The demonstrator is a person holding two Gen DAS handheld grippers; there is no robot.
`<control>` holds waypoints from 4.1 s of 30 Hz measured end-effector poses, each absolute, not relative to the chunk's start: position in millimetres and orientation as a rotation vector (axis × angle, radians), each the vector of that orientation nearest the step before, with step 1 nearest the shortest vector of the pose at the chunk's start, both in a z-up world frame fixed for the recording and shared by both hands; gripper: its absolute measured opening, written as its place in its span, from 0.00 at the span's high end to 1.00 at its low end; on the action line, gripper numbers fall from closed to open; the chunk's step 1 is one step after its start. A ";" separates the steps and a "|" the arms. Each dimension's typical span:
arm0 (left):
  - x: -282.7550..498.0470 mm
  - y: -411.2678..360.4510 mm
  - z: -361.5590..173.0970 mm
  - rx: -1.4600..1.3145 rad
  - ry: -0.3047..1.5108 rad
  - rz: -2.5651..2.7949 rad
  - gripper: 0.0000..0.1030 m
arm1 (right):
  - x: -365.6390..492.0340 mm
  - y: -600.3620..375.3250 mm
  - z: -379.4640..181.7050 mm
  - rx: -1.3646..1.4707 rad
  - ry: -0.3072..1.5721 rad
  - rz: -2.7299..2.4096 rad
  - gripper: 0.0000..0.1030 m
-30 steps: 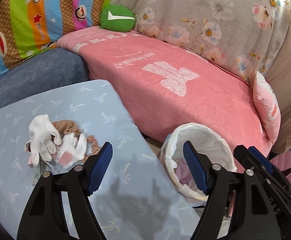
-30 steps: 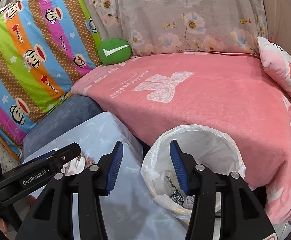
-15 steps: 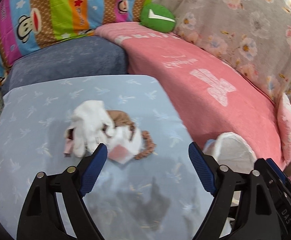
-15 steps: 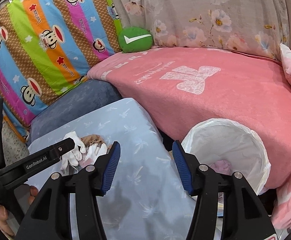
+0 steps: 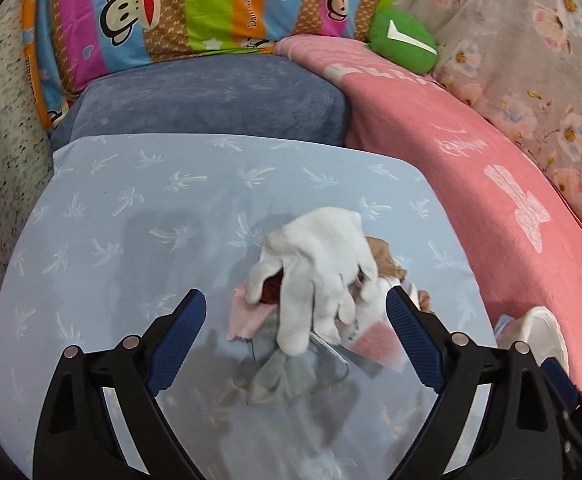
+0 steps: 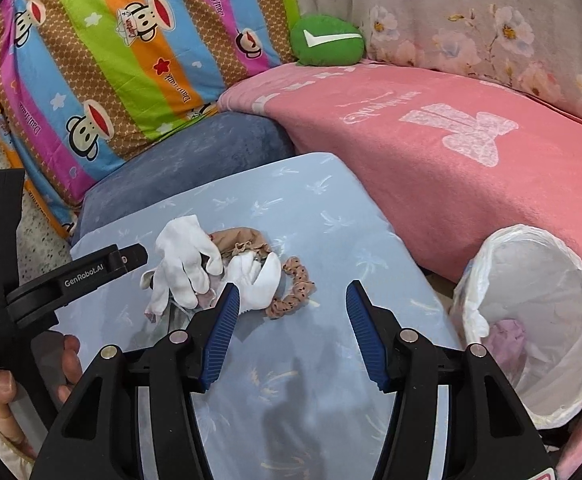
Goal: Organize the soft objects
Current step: 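Grasp the white glove with the left gripper while the right grasps the pink cloth, then lift the white glove and pink cloth toward the wastebasket with both grippers, then open both grippers over the wastebasket to drop the glove and cloth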
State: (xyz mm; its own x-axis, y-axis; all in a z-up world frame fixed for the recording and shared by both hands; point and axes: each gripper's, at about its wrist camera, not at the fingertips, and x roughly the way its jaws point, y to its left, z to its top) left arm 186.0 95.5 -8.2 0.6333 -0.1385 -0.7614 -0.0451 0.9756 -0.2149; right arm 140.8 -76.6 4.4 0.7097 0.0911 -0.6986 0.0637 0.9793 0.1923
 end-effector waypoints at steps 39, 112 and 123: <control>176.3 113.7 -5.7 -0.317 0.899 -0.154 0.89 | 165.4 -24.8 -27.5 0.287 0.879 0.205 0.95; 98.0 -172.9 41.9 0.054 0.858 -0.674 0.31 | -0.1 -316.1 65.6 0.553 0.489 -0.321 0.71; 104.5 -145.5 41.4 0.003 0.859 -0.627 0.31 | 13.2 -289.8 66.0 0.508 0.521 -0.272 0.71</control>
